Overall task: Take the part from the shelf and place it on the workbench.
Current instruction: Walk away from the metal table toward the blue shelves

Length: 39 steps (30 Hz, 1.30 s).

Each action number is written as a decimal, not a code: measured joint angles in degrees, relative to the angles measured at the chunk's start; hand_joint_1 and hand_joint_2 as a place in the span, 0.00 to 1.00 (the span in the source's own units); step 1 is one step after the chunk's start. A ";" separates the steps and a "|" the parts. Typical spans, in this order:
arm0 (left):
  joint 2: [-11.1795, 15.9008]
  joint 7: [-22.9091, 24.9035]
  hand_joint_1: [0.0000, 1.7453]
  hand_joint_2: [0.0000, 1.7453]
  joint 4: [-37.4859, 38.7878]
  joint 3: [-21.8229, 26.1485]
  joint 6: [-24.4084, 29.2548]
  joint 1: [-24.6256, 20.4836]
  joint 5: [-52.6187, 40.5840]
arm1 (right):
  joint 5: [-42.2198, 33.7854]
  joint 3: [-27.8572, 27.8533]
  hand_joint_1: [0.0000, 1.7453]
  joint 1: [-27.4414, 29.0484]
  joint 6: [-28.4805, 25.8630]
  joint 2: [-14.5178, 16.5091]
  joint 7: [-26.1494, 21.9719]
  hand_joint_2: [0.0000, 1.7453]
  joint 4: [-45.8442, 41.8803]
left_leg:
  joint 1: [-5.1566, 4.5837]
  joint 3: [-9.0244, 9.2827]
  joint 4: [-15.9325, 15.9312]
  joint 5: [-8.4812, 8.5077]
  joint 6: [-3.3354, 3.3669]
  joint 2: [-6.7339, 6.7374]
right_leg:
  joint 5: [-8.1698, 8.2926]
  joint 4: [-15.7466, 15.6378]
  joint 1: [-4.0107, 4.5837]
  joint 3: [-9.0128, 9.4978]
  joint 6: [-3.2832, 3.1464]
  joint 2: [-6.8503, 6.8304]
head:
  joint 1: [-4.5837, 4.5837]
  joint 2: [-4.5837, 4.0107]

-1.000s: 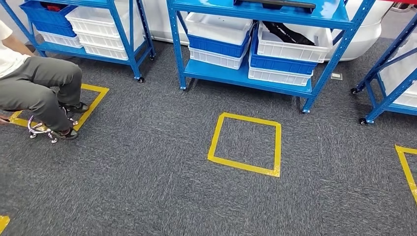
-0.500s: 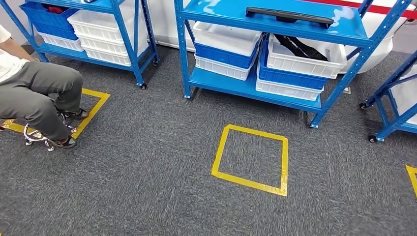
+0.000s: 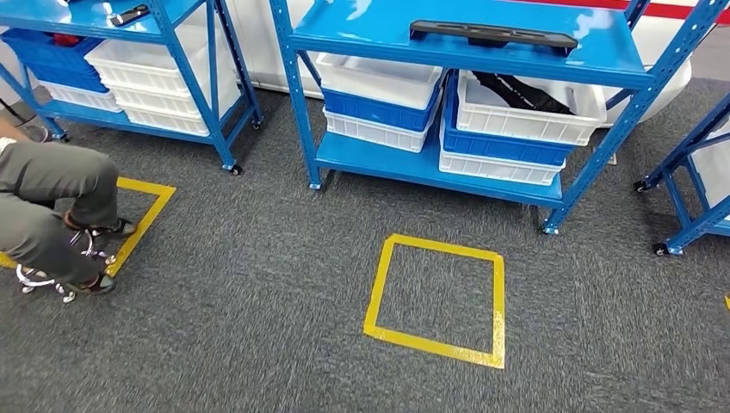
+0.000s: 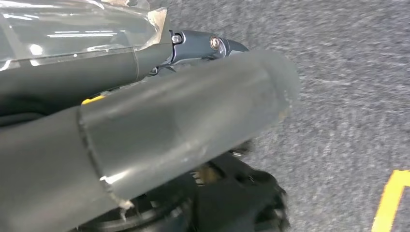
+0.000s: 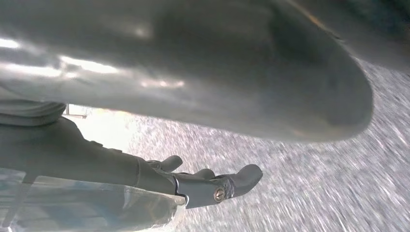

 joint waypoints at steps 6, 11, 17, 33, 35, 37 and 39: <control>0.07 0.06 0.00 0.00 0.15 0.01 -0.02 -0.27 -0.07 | 0.00 0.47 0.00 -0.78 -0.19 0.27 0.04 0.75 0.00 | -1.16 3.05 -7.54 11.90 2.42 -1.09 | 0.20 3.02 0.61 3.14 2.78 0.44 | -0.02 0.00; -0.06 0.07 0.00 0.00 0.11 0.01 0.22 -0.77 -0.10 | -0.66 0.43 0.00 -0.96 -0.51 0.08 0.42 1.00 -0.03 | -0.51 8.87 -9.20 8.15 3.03 -1.27 | -4.95 17.90 0.23 -11.02 2.10 -0.24 | 0.09 0.00; -0.13 0.36 0.00 0.00 0.38 0.01 0.35 -0.24 -0.51 | -1.68 -0.21 0.00 -0.25 -1.11 -0.50 1.29 1.00 0.22 | -0.42 15.16 -9.15 2.38 1.48 -1.54 | 5.94 6.14 -0.62 -16.69 5.52 -2.27 | 0.31 0.00; -0.13 -0.08 0.00 0.00 0.47 0.49 0.49 -0.75 0.09 | -0.97 -0.30 0.00 -1.16 -0.60 -0.45 1.08 1.00 0.23 | 0.44 6.60 -6.66 6.75 0.36 -3.05 | 6.91 3.97 -0.61 -11.69 1.15 3.11 | 0.09 0.00; -0.11 -0.14 0.00 0.00 0.45 0.63 0.49 -0.75 0.12 | -0.93 -0.30 0.00 -1.24 -0.57 -0.39 0.97 1.00 0.23 | 0.27 7.25 -7.46 6.39 1.04 -2.95 | 6.62 3.74 -0.39 -11.96 1.80 3.96 | 0.06 0.00; -0.30 -0.18 0.00 0.00 0.43 0.65 0.48 -0.77 0.14 | -0.87 -0.30 0.00 -1.23 -0.55 -0.47 0.90 1.00 0.23 | 0.52 8.49 -8.52 7.34 1.39 -2.03 | 5.82 4.92 -0.12 -12.28 2.19 2.95 | 0.16 0.00; -0.43 -0.22 0.00 0.00 0.43 0.69 0.48 -0.80 0.17 | -0.79 -0.30 0.00 -1.33 -0.54 -0.59 0.76 1.00 0.23 | 0.68 9.38 -9.34 7.60 1.67 -0.81 | 3.28 10.04 -0.09 -14.78 2.06 0.78 | 0.29 0.00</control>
